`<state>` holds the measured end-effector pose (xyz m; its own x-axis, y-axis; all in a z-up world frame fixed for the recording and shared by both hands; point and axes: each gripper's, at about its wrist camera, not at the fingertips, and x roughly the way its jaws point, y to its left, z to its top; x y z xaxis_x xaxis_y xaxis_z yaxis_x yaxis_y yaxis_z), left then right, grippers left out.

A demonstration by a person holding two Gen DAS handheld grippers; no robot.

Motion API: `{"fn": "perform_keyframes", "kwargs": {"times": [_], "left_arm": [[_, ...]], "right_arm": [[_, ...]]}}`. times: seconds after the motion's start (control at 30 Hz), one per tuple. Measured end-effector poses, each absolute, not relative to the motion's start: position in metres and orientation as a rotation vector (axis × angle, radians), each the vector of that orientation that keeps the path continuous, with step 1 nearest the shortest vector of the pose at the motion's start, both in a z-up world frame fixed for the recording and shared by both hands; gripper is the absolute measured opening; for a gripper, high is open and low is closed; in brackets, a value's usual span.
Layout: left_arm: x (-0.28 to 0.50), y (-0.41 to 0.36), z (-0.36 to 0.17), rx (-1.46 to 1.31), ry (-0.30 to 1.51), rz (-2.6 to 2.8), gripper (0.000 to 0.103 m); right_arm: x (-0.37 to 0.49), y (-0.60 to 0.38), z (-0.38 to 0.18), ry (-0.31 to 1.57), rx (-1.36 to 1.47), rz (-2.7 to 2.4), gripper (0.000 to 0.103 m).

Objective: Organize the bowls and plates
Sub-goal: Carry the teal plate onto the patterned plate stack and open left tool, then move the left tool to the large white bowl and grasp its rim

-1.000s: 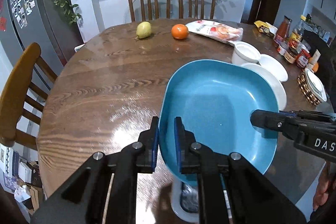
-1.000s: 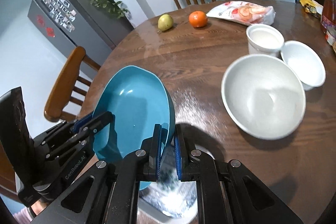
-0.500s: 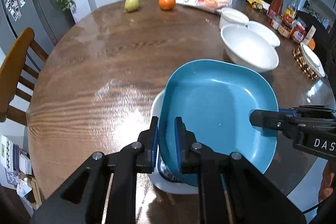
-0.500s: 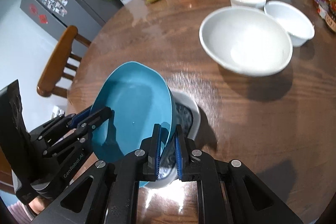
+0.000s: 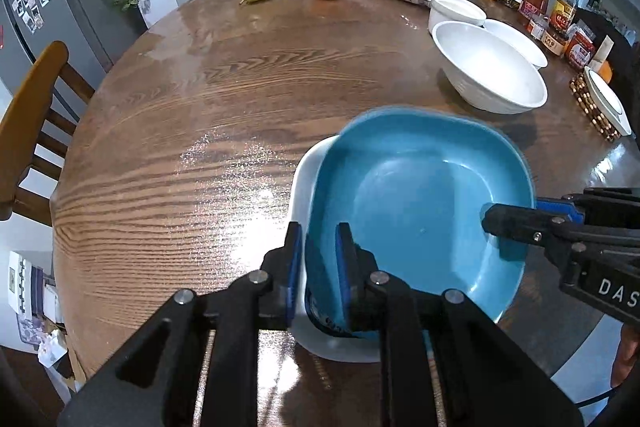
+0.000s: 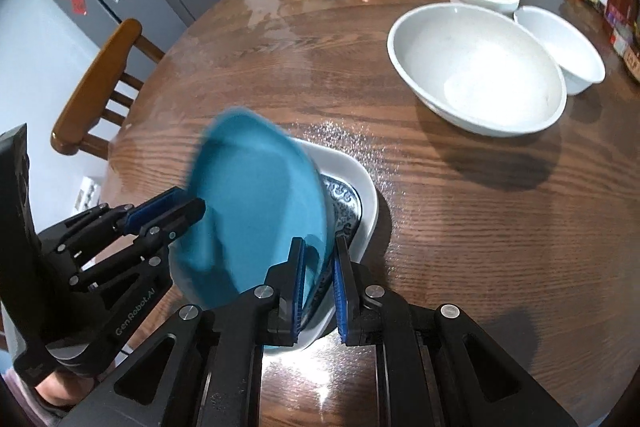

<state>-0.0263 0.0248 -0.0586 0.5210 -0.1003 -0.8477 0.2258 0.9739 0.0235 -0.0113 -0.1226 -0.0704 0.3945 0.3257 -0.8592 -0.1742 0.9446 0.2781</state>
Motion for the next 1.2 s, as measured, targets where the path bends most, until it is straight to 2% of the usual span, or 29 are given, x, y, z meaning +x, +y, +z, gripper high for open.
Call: {"fn": "perform_keyframes", "kwargs": {"times": [0.03,0.1,0.23,0.3,0.4,0.47,0.57,0.83,0.9,1.2], "left_arm": [[-0.026,0.025,-0.058,0.136,1.002,-0.194,0.027],[-0.028,0.028,-0.055,0.136,0.987,-0.185,0.046],[-0.027,0.031,-0.048,0.124,0.969,-0.168,0.066],[-0.026,0.033,-0.043,0.112,0.961,-0.165,0.075],[-0.025,0.032,-0.036,0.106,0.942,-0.158,0.079],[-0.025,0.030,-0.032,0.110,0.932,-0.159,0.081],[-0.024,0.025,-0.028,0.115,0.919,-0.162,0.088],[-0.016,0.008,-0.018,0.105,0.906,-0.186,0.094],[-0.012,0.002,-0.015,0.095,0.909,-0.200,0.098],[0.009,-0.033,-0.005,0.097,0.890,-0.228,0.100]], "right_arm": [[-0.011,-0.123,-0.069,1.117,0.143,0.312,0.015],[-0.011,-0.125,-0.066,1.109,0.140,0.304,0.017],[-0.011,-0.137,-0.057,1.076,0.167,0.285,0.023],[-0.012,-0.147,-0.052,1.053,0.188,0.273,0.036],[-0.014,-0.156,-0.043,1.012,0.205,0.249,0.055],[-0.017,-0.164,-0.037,0.983,0.210,0.233,0.059],[-0.019,-0.173,-0.031,0.959,0.223,0.215,0.059],[-0.023,-0.202,-0.024,0.925,0.274,0.173,0.059],[-0.024,-0.212,-0.024,0.924,0.289,0.156,0.059],[-0.021,-0.254,-0.026,0.921,0.356,0.072,0.059]]}}
